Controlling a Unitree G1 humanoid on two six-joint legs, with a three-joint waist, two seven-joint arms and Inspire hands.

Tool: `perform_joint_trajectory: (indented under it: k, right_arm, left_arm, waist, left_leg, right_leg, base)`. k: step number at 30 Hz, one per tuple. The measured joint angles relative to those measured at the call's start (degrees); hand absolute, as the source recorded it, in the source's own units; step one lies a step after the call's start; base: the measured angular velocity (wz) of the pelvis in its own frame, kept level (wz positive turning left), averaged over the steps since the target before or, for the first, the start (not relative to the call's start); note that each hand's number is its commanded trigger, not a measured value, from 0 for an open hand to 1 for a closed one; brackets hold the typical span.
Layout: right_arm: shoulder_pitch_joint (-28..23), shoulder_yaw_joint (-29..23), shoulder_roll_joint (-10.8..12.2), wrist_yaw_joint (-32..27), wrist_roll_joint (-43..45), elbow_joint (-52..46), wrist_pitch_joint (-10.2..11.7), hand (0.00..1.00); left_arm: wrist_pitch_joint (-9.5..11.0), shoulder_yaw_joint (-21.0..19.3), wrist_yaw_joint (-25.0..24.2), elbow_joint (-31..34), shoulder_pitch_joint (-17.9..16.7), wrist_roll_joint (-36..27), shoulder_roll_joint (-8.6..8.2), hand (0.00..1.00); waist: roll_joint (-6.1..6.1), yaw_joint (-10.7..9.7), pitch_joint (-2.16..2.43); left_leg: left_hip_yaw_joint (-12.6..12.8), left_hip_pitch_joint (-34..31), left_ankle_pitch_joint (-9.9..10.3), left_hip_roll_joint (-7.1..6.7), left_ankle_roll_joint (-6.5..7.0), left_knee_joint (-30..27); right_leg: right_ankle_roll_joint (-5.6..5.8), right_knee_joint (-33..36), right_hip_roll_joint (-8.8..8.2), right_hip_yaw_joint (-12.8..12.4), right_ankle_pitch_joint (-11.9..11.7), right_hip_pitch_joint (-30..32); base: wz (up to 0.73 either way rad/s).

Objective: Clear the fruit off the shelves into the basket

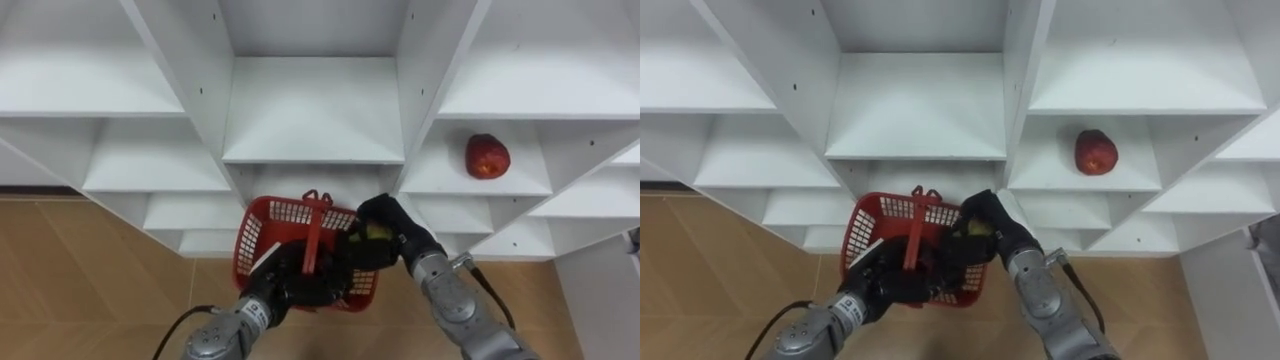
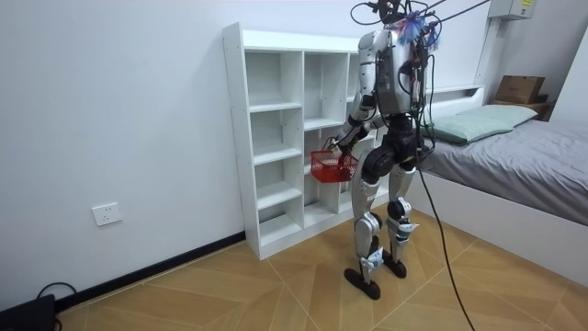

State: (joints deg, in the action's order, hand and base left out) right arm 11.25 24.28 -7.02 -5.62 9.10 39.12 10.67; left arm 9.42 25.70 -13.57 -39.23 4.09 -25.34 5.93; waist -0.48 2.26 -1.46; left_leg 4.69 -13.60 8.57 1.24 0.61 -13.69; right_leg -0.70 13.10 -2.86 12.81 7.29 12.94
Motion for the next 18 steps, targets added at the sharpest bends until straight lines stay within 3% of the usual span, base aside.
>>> perform_joint_trajectory:
  k: [12,13,14,15,16,17,18]
  right_arm:
    - [0.1,0.81,-0.07,-0.71,0.39,0.24,0.0,1.0]
    - [0.1,0.81,-0.08,-0.71,0.38,0.24,0.0,0.95]
    - [0.11,0.84,-0.07,-0.71,0.24,0.27,0.0,0.84]
    - [0.14,0.85,-0.06,-0.71,0.15,0.42,0.06,0.65]
    - [0.44,0.94,-0.06,-0.57,-0.2,1.08,0.4,0.52]
    - [0.72,0.99,-0.06,-0.42,-0.48,1.5,0.51,0.04]
    - [0.91,1.06,-0.06,-0.41,-0.8,1.81,0.54,0.0]
  left_arm:
    - [-0.27,0.36,-0.32,0.0,0.12,0.02,0.22,1.0]
    - [-0.27,0.35,-0.35,0.0,0.12,0.02,0.23,1.0]
    - [-0.27,0.36,-0.37,0.0,0.13,0.03,0.23,1.0]
    - [-0.27,0.36,-0.37,0.0,0.13,0.04,0.23,1.0]
    - [-0.27,0.36,-0.37,0.0,0.12,0.05,0.23,1.0]
    - [-0.27,0.36,-0.37,0.0,0.12,0.05,0.25,1.0]
    - [-0.27,0.36,-0.37,0.0,0.13,0.05,0.25,1.0]
  waist:
    - [0.95,-0.1,0.0]
    - [0.95,-0.11,0.0]
    - [0.95,-0.11,0.0]
    - [0.95,-0.11,0.0]
    - [0.95,-0.15,0.0]
    - [0.94,-0.21,-0.01]
    - [0.94,-0.24,-0.01]
  left_leg:
    - [-0.04,-0.2,0.01,0.04,-0.02,0.13]
    - [-0.03,-0.21,0.01,0.03,-0.02,0.18]
    - [-0.04,-0.2,0.01,0.02,-0.02,0.2]
    - [-0.03,-0.2,0.01,0.02,-0.02,0.19]
    - [-0.01,-0.17,0.01,0.03,-0.02,0.19]
    - [0.0,-0.16,0.0,0.03,-0.03,0.19]
    - [0.0,-0.15,0.0,0.03,-0.03,0.2]
  right_leg:
    - [-0.03,-0.02,0.0,0.01,-0.02,0.16]
    - [-0.02,-0.1,-0.01,0.0,-0.01,0.16]
    - [-0.02,-0.14,-0.01,-0.02,-0.01,0.15]
    - [-0.02,-0.14,-0.01,-0.04,-0.01,0.14]
    - [-0.03,-0.14,-0.01,-0.08,-0.02,0.13]
    - [-0.03,-0.14,-0.01,-0.08,-0.02,0.13]
    - [-0.03,-0.14,-0.01,-0.08,-0.02,0.12]
  base:
    - [0.0]
    - [0.0]
    - [0.0]
    - [0.0]
    - [0.0]
    - [0.0]
    - [0.0]
